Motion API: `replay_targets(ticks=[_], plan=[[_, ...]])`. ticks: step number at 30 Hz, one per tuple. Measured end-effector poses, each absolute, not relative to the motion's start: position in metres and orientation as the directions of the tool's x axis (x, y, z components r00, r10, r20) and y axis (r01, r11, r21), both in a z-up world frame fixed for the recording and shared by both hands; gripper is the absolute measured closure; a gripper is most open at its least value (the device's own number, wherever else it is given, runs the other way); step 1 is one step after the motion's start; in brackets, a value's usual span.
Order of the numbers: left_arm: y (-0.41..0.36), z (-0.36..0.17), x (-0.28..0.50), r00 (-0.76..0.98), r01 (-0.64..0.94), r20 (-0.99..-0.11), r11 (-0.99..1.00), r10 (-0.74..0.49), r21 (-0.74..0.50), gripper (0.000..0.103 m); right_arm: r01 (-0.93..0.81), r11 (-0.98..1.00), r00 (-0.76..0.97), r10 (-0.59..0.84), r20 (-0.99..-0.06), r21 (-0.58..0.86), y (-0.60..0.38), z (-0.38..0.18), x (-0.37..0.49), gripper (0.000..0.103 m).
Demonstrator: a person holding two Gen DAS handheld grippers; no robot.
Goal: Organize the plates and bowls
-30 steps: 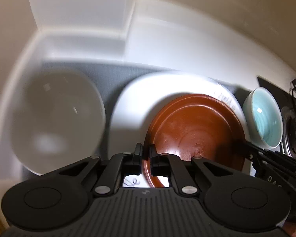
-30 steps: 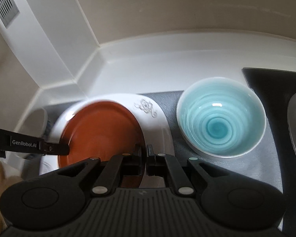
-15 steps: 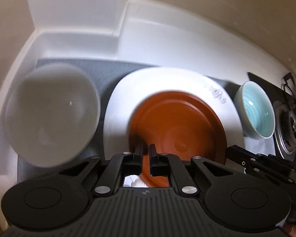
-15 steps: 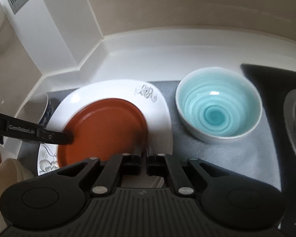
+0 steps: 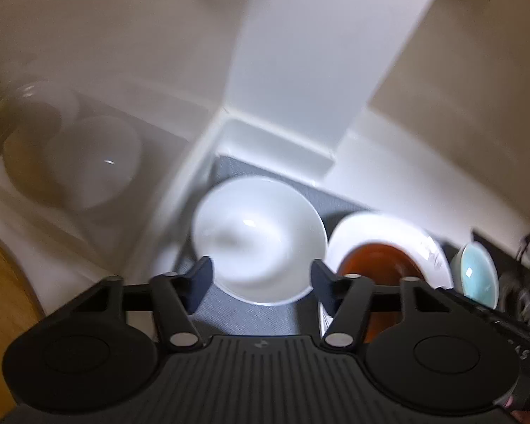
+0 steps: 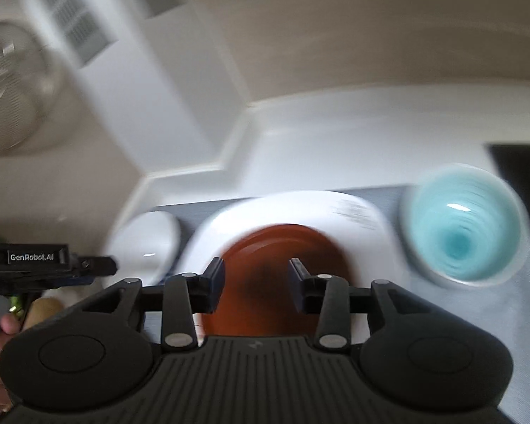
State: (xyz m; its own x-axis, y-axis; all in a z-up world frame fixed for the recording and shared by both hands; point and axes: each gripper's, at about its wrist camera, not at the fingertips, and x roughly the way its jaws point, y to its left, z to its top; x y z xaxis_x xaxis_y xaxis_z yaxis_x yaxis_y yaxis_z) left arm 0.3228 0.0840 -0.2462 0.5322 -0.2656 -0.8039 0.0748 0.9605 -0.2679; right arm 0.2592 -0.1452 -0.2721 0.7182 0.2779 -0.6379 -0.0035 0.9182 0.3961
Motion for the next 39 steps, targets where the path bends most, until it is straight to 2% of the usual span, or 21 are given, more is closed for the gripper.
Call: replay_targets(ticks=[3,5,10,13,16,21,24,30,31,33,36,39], plan=[[0.105,-0.259,0.325,0.536,0.003,-0.796,0.944,-0.281,-0.331,0.042,-0.075,0.920,0.704,0.322,-0.633,0.384,-0.118,-0.274,0.275,0.059],[0.111,-0.268,0.327,0.528,-0.030,-0.805,0.941,-0.271,-0.337,0.053,-0.101,0.921,0.689,0.338,-0.641,0.377,-0.103,-0.279,0.286,0.060],[0.119,-0.287,0.328,0.521,-0.050,-0.808,0.935,-0.276,-0.352,0.074,-0.159,0.937,0.670,0.335,-0.663,0.312,-0.071,-0.289,0.309,0.065],[0.123,-0.291,0.330,0.521,-0.048,-0.792,0.915,-0.318,-0.400,0.082,-0.175,0.945,0.662,0.320,-0.678,0.276,-0.061,-0.294,0.322,0.066],[0.123,-0.297,0.334,0.507,-0.049,-0.796,0.911,-0.331,-0.409,0.086,-0.174,0.951,0.639,0.307,-0.706,0.256,-0.055,-0.300,0.332,0.072],[0.126,-0.296,0.336,0.488,-0.048,-0.807,0.913,-0.333,-0.405,0.087,-0.194,0.959,0.617,0.285,-0.734,0.209,-0.047,-0.302,0.338,0.087],[0.126,-0.290,0.327,0.461,-0.051,-0.830,0.924,-0.314,-0.378,0.087,-0.205,0.949,0.584,0.315,-0.749,0.239,-0.049,-0.296,0.336,0.090],[0.137,-0.293,0.310,0.434,-0.080,-0.837,0.911,-0.334,-0.405,0.086,-0.227,0.944,0.548,0.326,-0.771,0.238,-0.043,-0.292,0.325,0.090],[0.138,-0.294,0.312,0.435,-0.091,-0.834,0.904,-0.340,-0.417,0.086,-0.222,0.947,0.547,0.317,-0.775,0.231,-0.041,-0.292,0.326,0.089],[0.136,-0.298,0.318,0.423,-0.112,-0.841,0.902,-0.337,-0.418,0.080,-0.211,0.951,0.539,0.307,-0.785,0.227,-0.038,-0.295,0.329,0.079],[0.133,-0.305,0.321,0.423,-0.150,-0.850,0.900,-0.315,-0.409,0.078,-0.199,0.948,0.542,0.318,-0.778,0.249,-0.037,-0.300,0.334,0.074],[0.129,-0.313,0.325,0.419,-0.148,-0.853,0.903,-0.312,-0.403,0.080,-0.183,0.948,0.552,0.317,-0.771,0.259,-0.037,-0.305,0.336,0.076]])
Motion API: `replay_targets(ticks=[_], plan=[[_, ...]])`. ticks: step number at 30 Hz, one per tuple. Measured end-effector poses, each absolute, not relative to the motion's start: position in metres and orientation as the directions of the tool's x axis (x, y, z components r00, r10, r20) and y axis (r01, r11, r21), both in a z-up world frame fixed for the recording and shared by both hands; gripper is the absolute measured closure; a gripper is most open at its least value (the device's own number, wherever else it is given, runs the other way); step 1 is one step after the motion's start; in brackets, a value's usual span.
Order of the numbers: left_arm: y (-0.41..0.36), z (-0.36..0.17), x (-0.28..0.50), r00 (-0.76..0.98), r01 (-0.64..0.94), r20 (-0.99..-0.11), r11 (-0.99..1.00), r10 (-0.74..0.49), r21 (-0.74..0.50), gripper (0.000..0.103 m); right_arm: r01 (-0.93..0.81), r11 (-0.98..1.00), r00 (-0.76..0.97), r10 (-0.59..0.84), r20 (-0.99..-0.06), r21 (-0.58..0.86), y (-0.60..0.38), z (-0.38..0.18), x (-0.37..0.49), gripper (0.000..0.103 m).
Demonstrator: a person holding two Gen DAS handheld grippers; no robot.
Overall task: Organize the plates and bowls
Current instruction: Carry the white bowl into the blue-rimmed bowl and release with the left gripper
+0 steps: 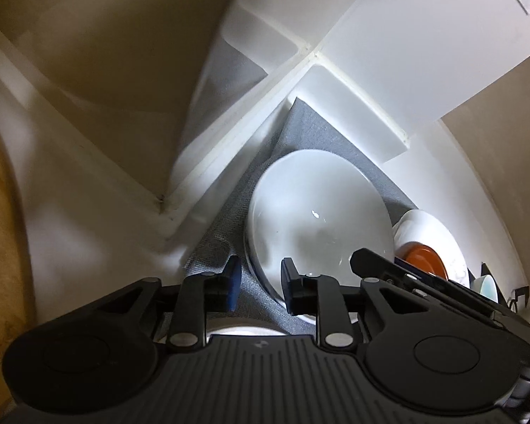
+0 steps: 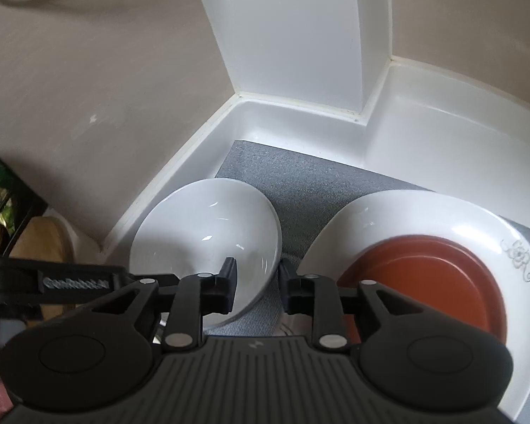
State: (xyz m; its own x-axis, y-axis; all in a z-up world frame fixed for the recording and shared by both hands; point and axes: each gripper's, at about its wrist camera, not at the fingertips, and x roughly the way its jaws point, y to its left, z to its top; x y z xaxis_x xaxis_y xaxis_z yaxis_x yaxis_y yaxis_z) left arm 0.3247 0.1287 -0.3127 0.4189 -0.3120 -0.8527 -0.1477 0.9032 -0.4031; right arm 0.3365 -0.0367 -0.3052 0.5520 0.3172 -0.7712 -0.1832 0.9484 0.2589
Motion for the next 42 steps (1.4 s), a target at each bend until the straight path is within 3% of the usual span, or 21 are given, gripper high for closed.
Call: replay_targets(ticks=[3,22,42], plan=[[0.126,-0.311,0.323,0.418,-0.134,-0.861,0.918,-0.288,-0.372,0.080,-0.173,0.957,0.563,0.291,-0.773,0.234,-0.038,-0.306,0.334,0.092],[0.102,-0.260,0.306,0.411,-0.082,-0.870,0.939,-0.274,-0.334,0.083,-0.095,0.939,0.662,0.308,-0.684,0.331,-0.065,-0.257,0.276,0.091],[-0.120,-0.226,0.325,0.212,0.328,-0.884,0.883,-0.416,-0.337,0.083,0.276,0.909,0.769,-0.015,-0.639,0.311,-0.262,-0.226,0.210,0.091]])
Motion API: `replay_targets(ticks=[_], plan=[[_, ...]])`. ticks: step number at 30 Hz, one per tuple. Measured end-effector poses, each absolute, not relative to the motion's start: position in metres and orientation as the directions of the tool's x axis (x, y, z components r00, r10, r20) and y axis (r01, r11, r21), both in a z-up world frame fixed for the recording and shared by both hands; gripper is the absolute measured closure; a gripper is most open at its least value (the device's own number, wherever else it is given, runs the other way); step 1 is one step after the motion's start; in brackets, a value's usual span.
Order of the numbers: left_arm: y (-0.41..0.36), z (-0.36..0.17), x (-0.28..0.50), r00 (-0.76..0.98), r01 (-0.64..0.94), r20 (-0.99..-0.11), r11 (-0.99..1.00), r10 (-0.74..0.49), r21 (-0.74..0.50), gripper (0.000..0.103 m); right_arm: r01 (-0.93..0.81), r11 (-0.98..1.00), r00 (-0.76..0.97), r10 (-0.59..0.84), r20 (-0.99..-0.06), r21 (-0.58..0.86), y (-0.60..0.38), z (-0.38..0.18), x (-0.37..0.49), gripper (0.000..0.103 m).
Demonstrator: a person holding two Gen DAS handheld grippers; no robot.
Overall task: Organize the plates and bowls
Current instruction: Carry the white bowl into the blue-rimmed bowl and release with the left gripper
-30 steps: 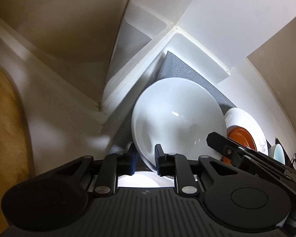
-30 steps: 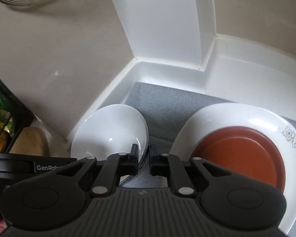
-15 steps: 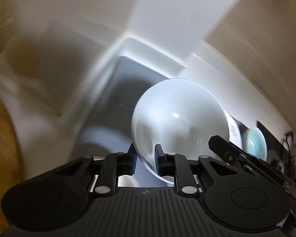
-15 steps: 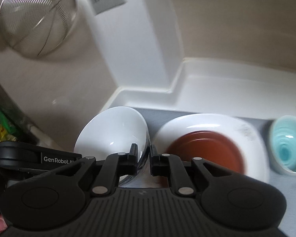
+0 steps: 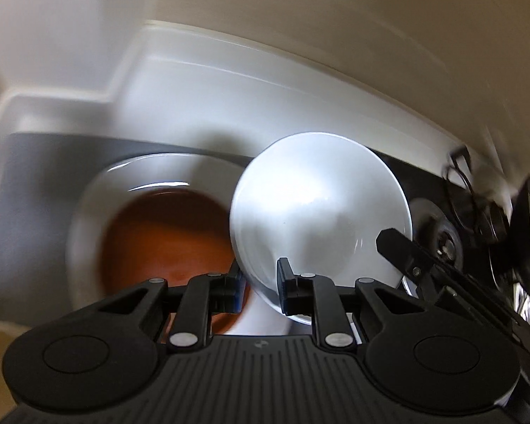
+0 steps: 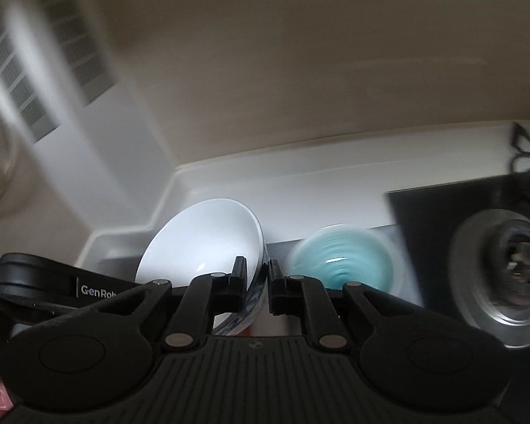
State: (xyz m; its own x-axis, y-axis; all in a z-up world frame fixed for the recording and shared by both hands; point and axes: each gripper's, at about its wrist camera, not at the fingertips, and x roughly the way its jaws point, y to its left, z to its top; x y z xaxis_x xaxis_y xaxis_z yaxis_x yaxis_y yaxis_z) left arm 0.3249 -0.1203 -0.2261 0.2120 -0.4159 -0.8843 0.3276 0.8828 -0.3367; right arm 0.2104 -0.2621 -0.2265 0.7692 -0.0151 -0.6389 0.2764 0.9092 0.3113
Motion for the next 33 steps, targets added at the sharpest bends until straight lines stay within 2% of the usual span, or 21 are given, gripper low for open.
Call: replay_targets(ticks=[10,15,27,33], plan=[[-0.204,-0.265,0.360,0.055,0.382,-0.915,0.855,-0.400,-0.350,0.083,0.404,0.847,0.736,-0.077,-0.672,0.346,-0.332,-0.268,0.213,0.091],[-0.221,-0.278,0.367,0.041,0.377,-0.925,0.863,-0.378,-0.336,0.083,0.433,0.826,0.721,-0.077,-0.688,0.361,-0.347,-0.291,0.215,0.092],[-0.232,-0.297,0.376,0.031,0.367,-0.932,0.872,-0.361,-0.326,0.083,0.440,0.822,0.708,-0.072,-0.702,0.360,-0.349,-0.314,0.218,0.093],[-0.210,-0.303,0.389,-0.040,0.294,-0.895,0.851,-0.444,-0.435,0.083,0.442,0.821,0.706,-0.070,-0.704,0.361,-0.351,-0.319,0.221,0.094]])
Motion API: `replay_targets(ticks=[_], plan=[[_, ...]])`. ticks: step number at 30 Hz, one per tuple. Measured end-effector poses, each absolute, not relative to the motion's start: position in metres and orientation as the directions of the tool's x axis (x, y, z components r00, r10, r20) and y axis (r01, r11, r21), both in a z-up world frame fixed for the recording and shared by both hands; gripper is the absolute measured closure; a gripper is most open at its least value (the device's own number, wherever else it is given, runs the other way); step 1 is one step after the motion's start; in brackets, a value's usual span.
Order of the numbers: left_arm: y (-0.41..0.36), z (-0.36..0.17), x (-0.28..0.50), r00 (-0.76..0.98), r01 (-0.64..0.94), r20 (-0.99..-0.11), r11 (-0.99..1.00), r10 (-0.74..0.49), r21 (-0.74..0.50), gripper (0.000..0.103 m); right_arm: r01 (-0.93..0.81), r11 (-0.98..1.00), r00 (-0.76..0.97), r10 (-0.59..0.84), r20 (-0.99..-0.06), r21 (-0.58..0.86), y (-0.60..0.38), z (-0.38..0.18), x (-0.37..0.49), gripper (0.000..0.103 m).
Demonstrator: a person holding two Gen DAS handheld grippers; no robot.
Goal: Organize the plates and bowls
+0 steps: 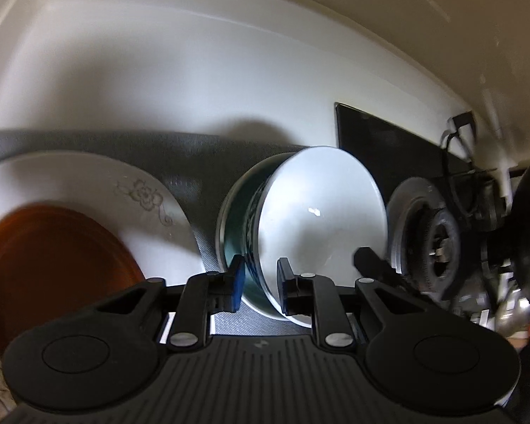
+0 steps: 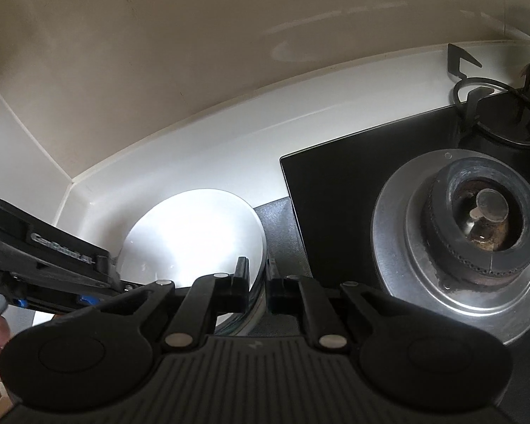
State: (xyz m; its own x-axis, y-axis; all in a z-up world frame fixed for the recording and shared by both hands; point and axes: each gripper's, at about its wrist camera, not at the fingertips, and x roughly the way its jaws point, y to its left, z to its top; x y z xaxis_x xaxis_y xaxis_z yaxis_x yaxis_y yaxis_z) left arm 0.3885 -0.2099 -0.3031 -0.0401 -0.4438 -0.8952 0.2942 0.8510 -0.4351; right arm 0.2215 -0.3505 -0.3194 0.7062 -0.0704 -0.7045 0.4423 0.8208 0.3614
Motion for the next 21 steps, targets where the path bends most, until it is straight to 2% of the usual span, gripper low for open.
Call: replay_targets(ticks=[6,11,19,21], plan=[[-0.185,-0.317,0.397,-0.105,0.156,-0.831,0.816,-0.546,-0.556,0.081,0.439,0.828,0.709,-0.081,-0.701,0.349,-0.349,-0.320,0.224,0.096],[-0.169,-0.319,0.393,-0.124,0.064,-0.783,0.782,-0.610,-0.620,0.074,0.441,0.841,0.701,-0.103,-0.706,0.315,-0.345,-0.321,0.229,0.096],[-0.161,-0.321,0.386,-0.139,0.003,-0.769,0.777,-0.623,-0.630,0.074,0.447,0.843,0.695,-0.116,-0.710,0.300,-0.341,-0.322,0.230,0.096],[-0.159,-0.318,0.382,-0.136,0.007,-0.784,0.790,-0.606,-0.612,0.074,0.443,0.837,0.697,-0.098,-0.710,0.320,-0.342,-0.319,0.227,0.091]])
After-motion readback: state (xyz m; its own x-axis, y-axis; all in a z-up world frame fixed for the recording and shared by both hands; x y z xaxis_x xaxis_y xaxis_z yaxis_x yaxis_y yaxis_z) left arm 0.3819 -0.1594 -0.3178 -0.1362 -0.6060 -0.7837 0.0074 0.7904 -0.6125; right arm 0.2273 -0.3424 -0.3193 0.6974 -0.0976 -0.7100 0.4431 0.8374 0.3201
